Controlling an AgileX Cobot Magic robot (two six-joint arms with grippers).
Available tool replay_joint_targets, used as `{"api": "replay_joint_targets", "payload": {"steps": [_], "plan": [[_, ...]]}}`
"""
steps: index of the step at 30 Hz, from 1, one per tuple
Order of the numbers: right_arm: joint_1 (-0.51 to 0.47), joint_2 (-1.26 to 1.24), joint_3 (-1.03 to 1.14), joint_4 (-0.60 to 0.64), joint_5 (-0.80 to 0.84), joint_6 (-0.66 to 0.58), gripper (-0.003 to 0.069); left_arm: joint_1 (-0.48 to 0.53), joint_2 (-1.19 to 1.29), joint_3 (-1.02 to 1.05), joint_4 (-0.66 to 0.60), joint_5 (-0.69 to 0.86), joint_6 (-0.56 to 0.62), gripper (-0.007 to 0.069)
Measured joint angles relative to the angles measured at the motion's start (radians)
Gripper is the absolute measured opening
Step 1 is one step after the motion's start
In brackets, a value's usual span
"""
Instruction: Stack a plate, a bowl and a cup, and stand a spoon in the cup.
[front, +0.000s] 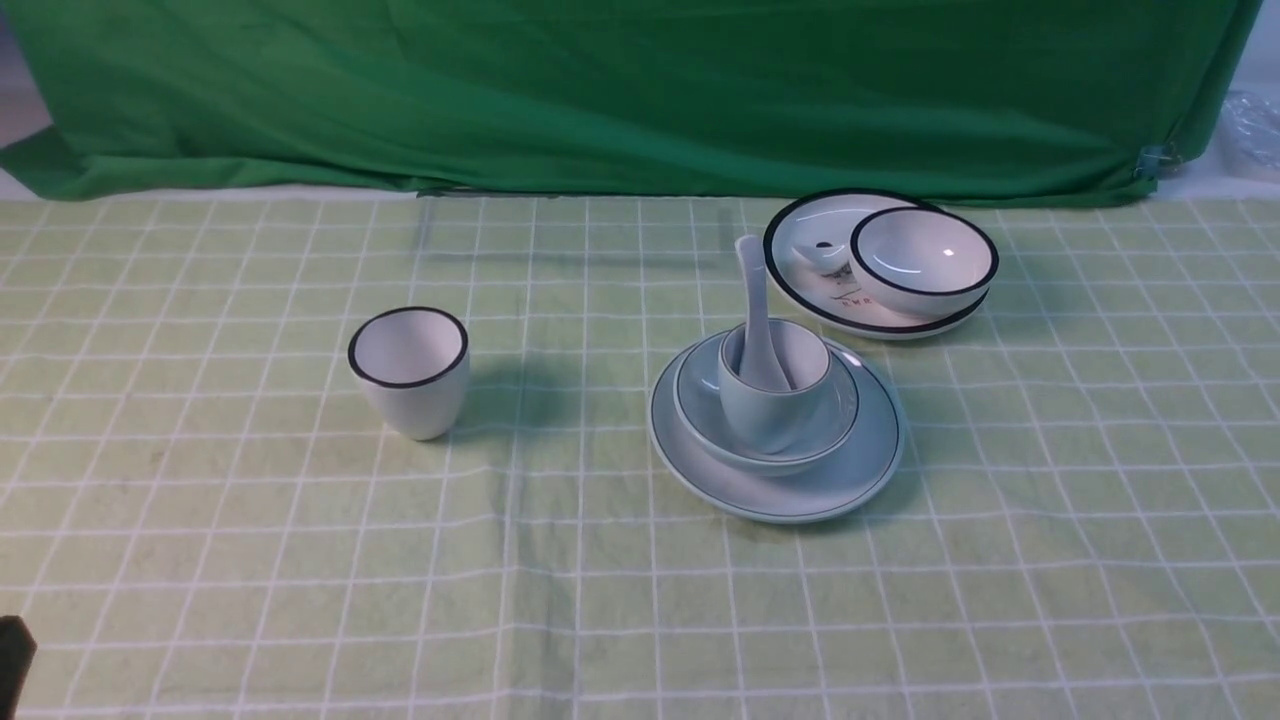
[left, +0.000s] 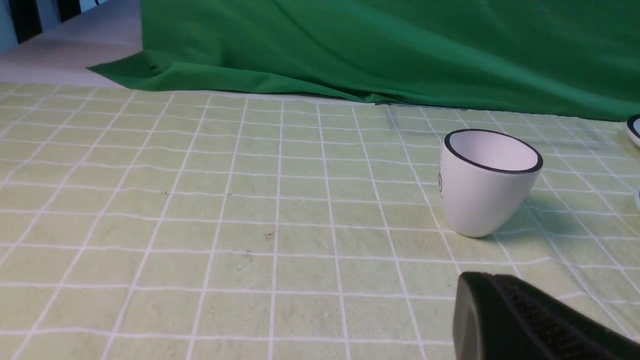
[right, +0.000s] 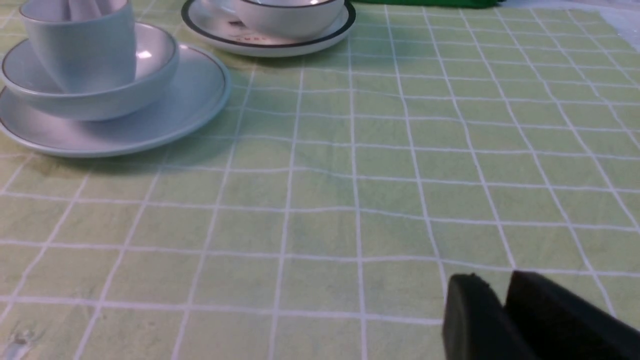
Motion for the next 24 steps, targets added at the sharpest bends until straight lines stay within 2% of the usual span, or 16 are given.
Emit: {"api": "replay_joint_targets", "payload": {"steps": [24], "plan": [[0.000, 0.000, 0.000, 0.000, 0.000, 0.000, 0.0209, 0.000, -0.001, 0.000, 0.001, 0.000, 0.004, 0.0004]]}}
